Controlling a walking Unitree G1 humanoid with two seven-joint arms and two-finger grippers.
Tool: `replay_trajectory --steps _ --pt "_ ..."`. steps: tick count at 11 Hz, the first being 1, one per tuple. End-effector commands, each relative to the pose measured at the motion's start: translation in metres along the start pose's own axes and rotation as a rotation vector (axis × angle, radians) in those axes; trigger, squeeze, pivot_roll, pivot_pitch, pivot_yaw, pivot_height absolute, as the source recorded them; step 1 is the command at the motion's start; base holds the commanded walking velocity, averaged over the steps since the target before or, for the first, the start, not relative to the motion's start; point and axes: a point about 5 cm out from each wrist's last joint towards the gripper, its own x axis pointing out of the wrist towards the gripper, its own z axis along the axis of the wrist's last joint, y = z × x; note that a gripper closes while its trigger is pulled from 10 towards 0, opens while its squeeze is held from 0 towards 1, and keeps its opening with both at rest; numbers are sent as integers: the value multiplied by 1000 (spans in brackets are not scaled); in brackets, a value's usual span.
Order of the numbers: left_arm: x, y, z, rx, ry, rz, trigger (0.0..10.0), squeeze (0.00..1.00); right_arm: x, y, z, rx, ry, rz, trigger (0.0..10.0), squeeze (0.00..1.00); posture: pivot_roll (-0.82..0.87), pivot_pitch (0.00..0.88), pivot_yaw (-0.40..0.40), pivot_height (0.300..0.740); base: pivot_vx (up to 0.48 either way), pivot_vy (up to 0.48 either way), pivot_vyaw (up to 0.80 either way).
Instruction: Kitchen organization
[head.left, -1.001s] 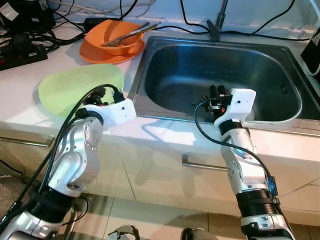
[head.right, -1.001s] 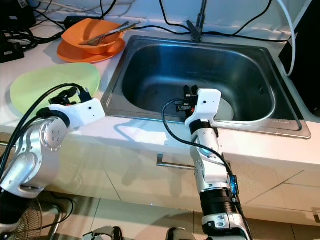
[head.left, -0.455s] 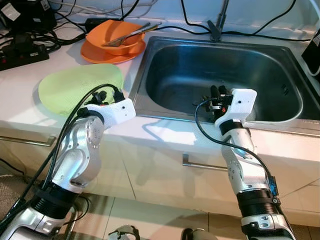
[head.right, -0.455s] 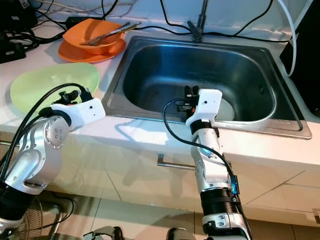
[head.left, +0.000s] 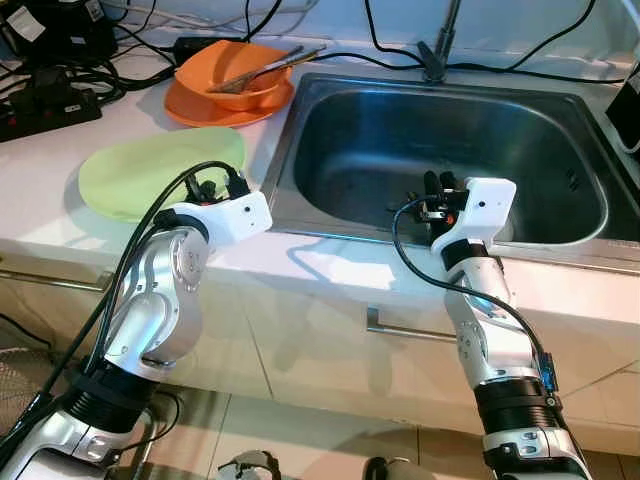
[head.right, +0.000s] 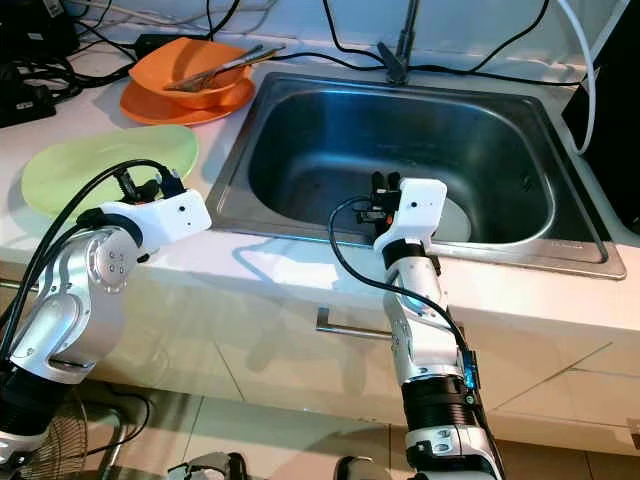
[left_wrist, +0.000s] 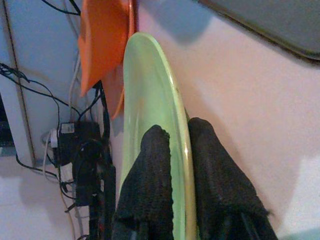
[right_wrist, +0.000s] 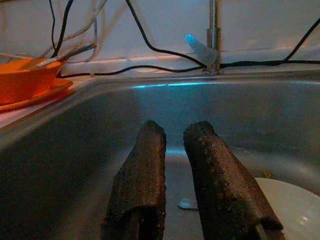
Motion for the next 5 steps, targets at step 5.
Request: replay_trajectory --steps 5 --pt "2 -21 5 2 -14 -94 0 0 -2 -2 -10 8 42 -16 10000 0 71 100 21 740 0 0 0"
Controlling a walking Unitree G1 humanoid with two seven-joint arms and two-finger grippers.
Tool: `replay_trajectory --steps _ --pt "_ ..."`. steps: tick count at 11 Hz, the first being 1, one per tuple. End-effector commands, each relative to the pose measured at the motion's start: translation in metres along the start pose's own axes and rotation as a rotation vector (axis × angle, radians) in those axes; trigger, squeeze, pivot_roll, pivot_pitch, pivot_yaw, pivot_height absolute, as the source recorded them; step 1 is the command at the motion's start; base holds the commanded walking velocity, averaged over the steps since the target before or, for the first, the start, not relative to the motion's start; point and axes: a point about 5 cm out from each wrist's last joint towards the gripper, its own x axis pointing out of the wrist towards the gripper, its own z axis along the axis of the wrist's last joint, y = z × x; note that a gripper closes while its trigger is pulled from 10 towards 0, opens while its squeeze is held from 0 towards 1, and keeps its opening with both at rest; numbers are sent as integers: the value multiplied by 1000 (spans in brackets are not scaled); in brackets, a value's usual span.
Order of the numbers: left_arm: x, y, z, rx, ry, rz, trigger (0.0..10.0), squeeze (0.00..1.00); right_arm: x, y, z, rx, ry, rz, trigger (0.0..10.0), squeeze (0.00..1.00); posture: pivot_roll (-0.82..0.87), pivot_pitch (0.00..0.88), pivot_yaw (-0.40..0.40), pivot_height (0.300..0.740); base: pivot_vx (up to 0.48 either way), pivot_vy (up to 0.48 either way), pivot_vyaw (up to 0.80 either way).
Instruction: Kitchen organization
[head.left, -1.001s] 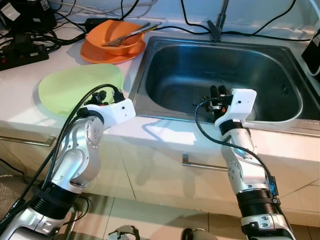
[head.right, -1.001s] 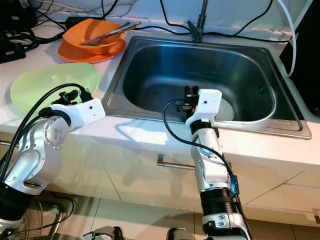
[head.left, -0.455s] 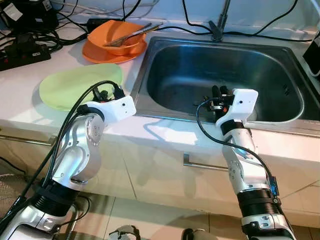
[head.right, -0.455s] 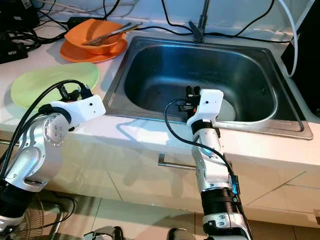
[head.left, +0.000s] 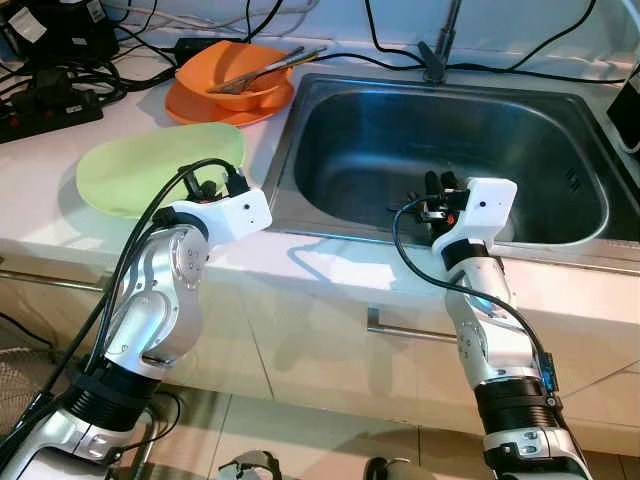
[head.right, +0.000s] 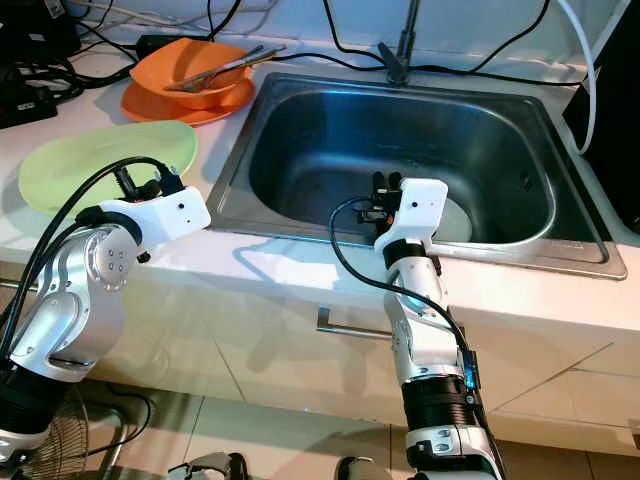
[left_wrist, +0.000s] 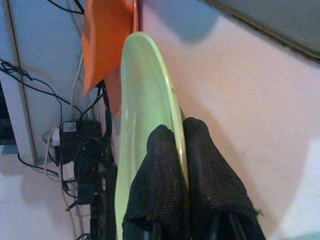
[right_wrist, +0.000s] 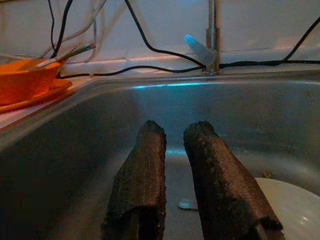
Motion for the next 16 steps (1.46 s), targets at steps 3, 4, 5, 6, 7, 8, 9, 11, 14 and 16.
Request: replay_trajectory --steps 3,4,5,6,7,8,9,11,14,16 --pt "4 3 7 36 -34 71 0 0 -1 -1 -11 9 47 -10 10000 0 75 100 20 740 0 0 0" --pt "3 17 13 29 -63 167 10000 0 -1 -1 -11 9 48 -9 10000 0 74 99 21 740 0 0 0" --pt "1 25 19 21 -92 219 10000 0 -1 -1 -11 10 48 -9 10000 0 74 96 21 740 0 0 0" --pt "-1 30 25 16 -126 261 10000 0 0 -1 -11 10 48 -9 10000 0 74 95 20 740 0 0 0" --pt "-3 33 29 17 -148 286 10000 0 0 -1 -11 11 47 -9 10000 0 75 94 20 740 0 0 0" --pt "-6 40 35 10 -185 334 10000 0 0 0 -11 11 47 -8 10000 0 77 94 20 740 0 0 0" --pt "-7 42 39 1 -199 347 10000 0 0 0 -12 11 48 -8 10000 0 78 94 20 740 0 0 0" --pt "-8 36 47 -10 -235 318 10000 0 0 0 -12 13 49 -7 10000 0 75 95 20 740 0 0 0" --pt "-8 29 57 -24 -281 295 10000 0 1 0 -12 13 49 -6 10000 0 77 95 19 740 0 0 0" --pt "-10 24 78 17 -429 291 10000 0 7 -4 -6 50 44 -16 10000 0 72 92 21 740 0 0 0"
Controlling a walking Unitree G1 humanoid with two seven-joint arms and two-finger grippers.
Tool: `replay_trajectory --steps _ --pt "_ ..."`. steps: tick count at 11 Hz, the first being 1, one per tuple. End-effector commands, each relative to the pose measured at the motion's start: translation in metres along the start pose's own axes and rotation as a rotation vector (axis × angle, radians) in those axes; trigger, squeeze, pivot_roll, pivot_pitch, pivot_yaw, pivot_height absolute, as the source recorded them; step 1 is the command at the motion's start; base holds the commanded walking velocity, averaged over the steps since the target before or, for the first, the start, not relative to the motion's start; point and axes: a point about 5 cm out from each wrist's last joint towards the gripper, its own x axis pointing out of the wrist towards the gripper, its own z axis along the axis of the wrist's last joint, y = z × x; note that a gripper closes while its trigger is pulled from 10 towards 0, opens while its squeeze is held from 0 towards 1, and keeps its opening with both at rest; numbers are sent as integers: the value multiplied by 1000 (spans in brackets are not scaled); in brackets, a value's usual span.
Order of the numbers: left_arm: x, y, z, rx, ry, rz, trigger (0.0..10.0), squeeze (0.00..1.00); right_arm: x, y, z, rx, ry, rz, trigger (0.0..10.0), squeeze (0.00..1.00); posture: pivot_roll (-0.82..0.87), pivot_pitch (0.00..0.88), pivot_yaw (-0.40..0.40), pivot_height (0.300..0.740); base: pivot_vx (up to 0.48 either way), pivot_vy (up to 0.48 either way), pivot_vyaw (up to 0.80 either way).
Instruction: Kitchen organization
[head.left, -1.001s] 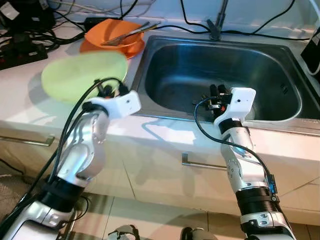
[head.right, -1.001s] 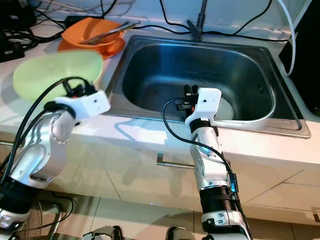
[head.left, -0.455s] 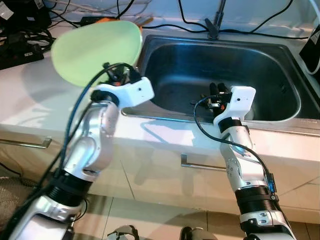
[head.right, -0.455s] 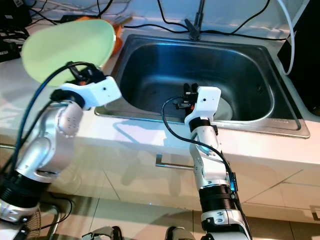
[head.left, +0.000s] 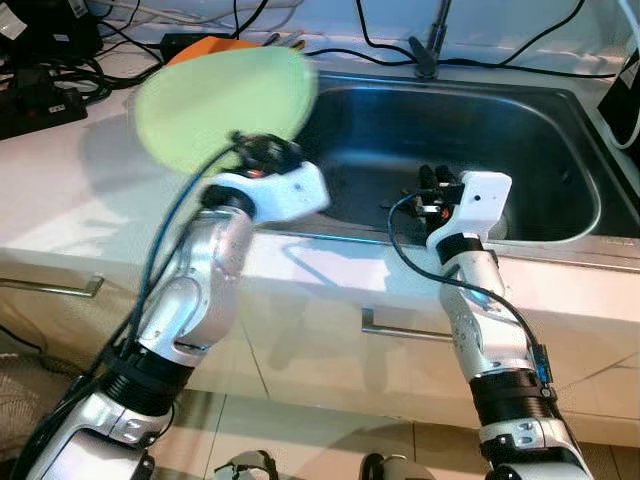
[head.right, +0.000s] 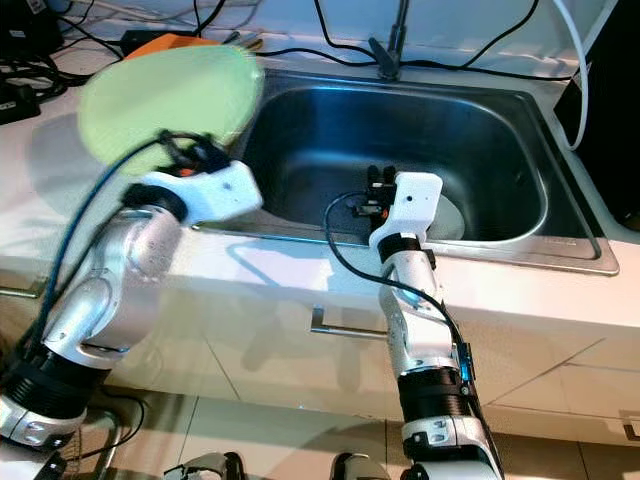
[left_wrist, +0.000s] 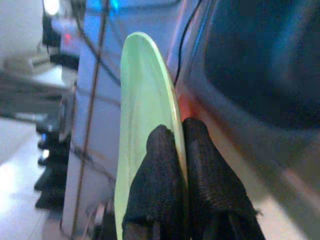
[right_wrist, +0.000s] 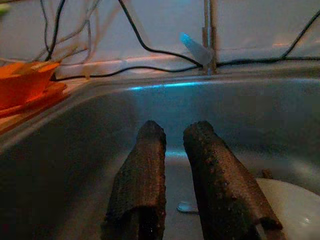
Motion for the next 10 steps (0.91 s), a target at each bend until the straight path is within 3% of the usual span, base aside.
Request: replay_trajectory --steps 1,4,5,9,10 --pt "2 5 20 12 -117 39 10000 0 2 -7 -5 18 41 -19 10000 0 67 90 21 740 0 0 0" --pt "3 -7 42 11 -255 -8 10000 0 9 -11 6 21 18 -16 10000 0 59 82 25 740 0 0 0" --pt "6 -12 44 -2 -279 -18 10000 0 13 -15 12 41 5 -22 10000 1000 55 76 27 740 0 0 0" --pt "4 -17 48 -28 -317 -36 10000 0 24 -22 34 227 -8 -28 10000 1000 43 56 33 740 0 0 0" --pt "5 -19 48 -29 -325 -49 10000 0 28 -19 44 319 -9 7 10000 1000 39 51 36 740 0 0 0"
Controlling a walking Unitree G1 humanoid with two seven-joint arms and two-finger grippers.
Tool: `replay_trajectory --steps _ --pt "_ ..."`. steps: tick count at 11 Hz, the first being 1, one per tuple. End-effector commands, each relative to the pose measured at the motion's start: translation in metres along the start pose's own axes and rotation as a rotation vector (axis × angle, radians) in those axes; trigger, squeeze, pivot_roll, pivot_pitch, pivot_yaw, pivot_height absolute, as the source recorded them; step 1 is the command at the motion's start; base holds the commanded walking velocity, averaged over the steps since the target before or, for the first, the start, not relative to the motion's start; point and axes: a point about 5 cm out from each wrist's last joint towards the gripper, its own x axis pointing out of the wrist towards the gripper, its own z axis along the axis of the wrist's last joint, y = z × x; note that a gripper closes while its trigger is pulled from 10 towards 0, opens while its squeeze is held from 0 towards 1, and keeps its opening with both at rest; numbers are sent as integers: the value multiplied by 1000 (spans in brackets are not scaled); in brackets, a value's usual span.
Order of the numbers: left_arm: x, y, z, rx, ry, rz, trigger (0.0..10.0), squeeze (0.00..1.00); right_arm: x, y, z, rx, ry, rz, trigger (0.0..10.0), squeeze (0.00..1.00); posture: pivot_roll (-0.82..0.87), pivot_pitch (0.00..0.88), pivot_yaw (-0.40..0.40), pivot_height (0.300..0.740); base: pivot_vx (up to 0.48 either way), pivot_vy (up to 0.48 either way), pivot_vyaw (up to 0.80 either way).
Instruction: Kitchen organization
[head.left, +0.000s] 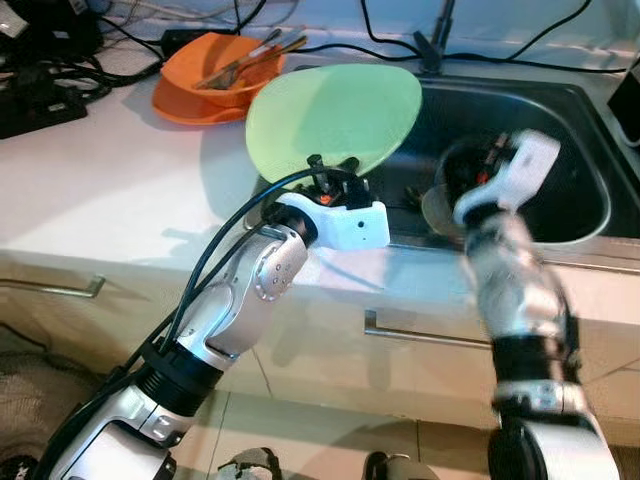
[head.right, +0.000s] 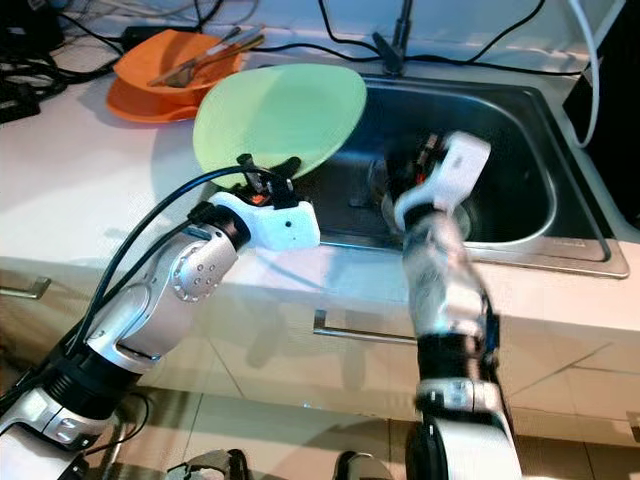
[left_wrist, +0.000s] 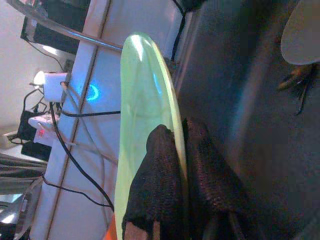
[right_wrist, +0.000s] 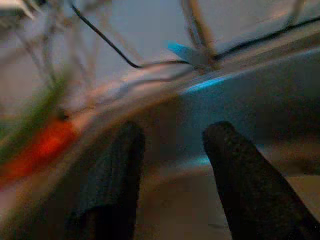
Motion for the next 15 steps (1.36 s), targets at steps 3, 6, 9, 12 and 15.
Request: replay_trajectory --steps 3,6,9,12,15 --pt "3 4 8 11 -52 22 10000 0 3 13 14 149 30 88 10000 1000 38 40 37 740 0 0 0" --pt "4 3 8 4 -61 10 10000 0 2 22 20 204 66 161 10000 0 36 58 35 740 0 0 0" --pt "4 1 7 -10 -57 16 10000 0 1 24 21 232 90 178 10000 0 39 69 29 740 0 0 0" --pt "3 2 6 -6 -59 21 10000 0 -1 12 24 234 97 141 10000 0 29 77 30 740 0 0 0" --pt "4 1 11 -14 -85 16 10000 0 2 22 17 256 130 171 10000 0 43 80 27 740 0 0 0"
